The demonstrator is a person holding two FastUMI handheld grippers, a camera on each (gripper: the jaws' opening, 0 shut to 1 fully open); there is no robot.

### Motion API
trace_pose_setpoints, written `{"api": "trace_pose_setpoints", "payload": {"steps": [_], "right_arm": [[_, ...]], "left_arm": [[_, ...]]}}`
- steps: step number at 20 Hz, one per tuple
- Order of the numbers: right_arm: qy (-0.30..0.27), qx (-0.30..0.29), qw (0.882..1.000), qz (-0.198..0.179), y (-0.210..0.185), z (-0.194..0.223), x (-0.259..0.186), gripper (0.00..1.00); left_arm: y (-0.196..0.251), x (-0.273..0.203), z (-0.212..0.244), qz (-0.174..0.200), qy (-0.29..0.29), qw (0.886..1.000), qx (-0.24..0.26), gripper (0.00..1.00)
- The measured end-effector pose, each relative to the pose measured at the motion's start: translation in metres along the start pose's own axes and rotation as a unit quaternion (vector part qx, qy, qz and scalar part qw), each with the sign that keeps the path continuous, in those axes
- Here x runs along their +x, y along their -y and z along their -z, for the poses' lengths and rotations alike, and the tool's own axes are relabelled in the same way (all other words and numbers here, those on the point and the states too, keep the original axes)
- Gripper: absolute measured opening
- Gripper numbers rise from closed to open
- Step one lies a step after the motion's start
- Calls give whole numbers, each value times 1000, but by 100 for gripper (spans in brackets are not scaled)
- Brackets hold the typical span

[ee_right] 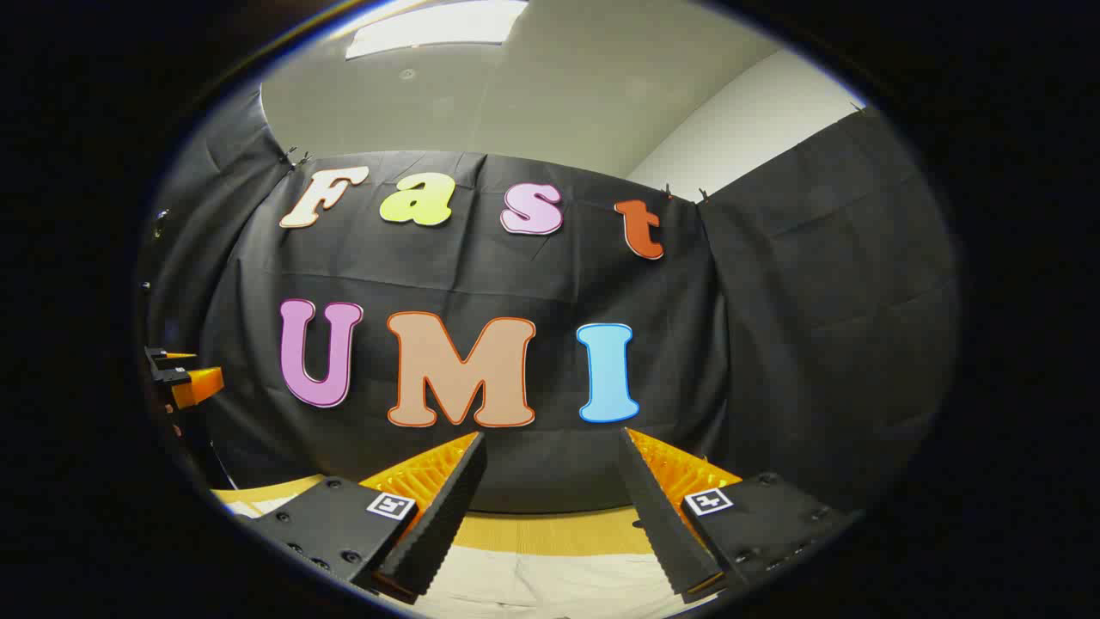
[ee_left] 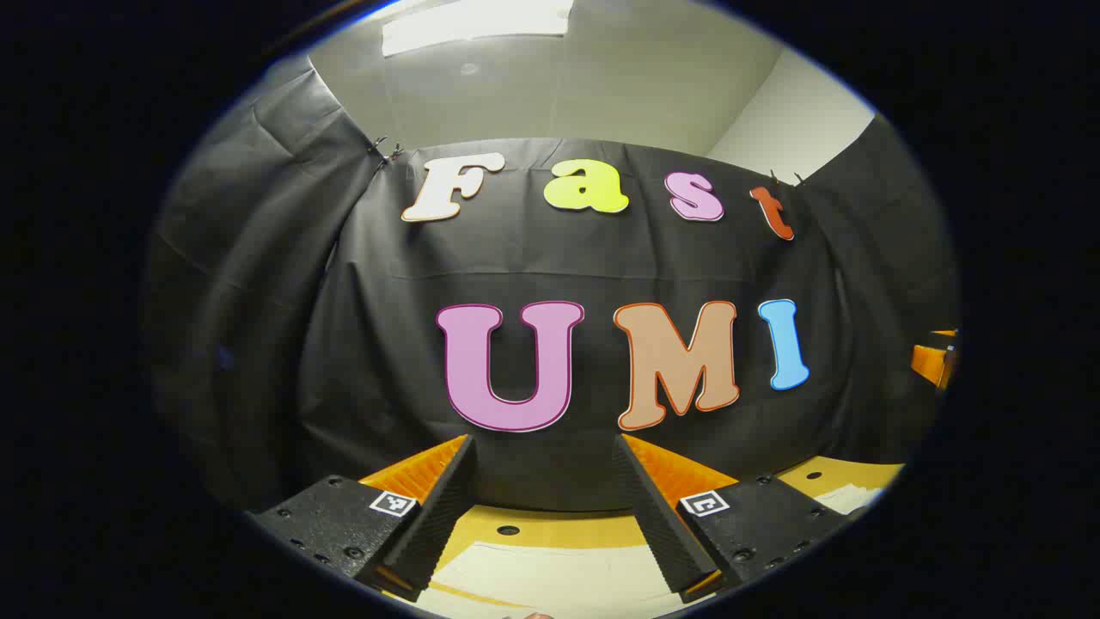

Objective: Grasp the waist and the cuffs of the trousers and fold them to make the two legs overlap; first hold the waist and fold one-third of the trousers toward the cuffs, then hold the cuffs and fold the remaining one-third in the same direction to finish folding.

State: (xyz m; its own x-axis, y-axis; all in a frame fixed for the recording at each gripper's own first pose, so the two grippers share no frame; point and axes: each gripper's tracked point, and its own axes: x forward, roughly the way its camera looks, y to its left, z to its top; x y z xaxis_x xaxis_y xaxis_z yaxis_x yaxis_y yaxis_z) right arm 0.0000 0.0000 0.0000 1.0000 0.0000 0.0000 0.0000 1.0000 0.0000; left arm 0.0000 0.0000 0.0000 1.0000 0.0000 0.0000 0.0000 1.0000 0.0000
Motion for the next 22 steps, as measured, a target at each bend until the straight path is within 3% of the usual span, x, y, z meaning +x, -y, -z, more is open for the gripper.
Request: {"api": "trace_pose_setpoints", "payload": {"steps": [8,11,22], "right_arm": [[-19,16,1000,-1,-4,17,17,98],[-26,-3,1000,-8,-7,23,17,98],[-53,-7,998,-24,-23,42,26,98]], "left_arm": [[-33,-17,8,-42,-7,999,4,94],[-44,-19,10,-52,-7,999,9,94],[-82,-26,18,-79,-8,994,70,94]]}}
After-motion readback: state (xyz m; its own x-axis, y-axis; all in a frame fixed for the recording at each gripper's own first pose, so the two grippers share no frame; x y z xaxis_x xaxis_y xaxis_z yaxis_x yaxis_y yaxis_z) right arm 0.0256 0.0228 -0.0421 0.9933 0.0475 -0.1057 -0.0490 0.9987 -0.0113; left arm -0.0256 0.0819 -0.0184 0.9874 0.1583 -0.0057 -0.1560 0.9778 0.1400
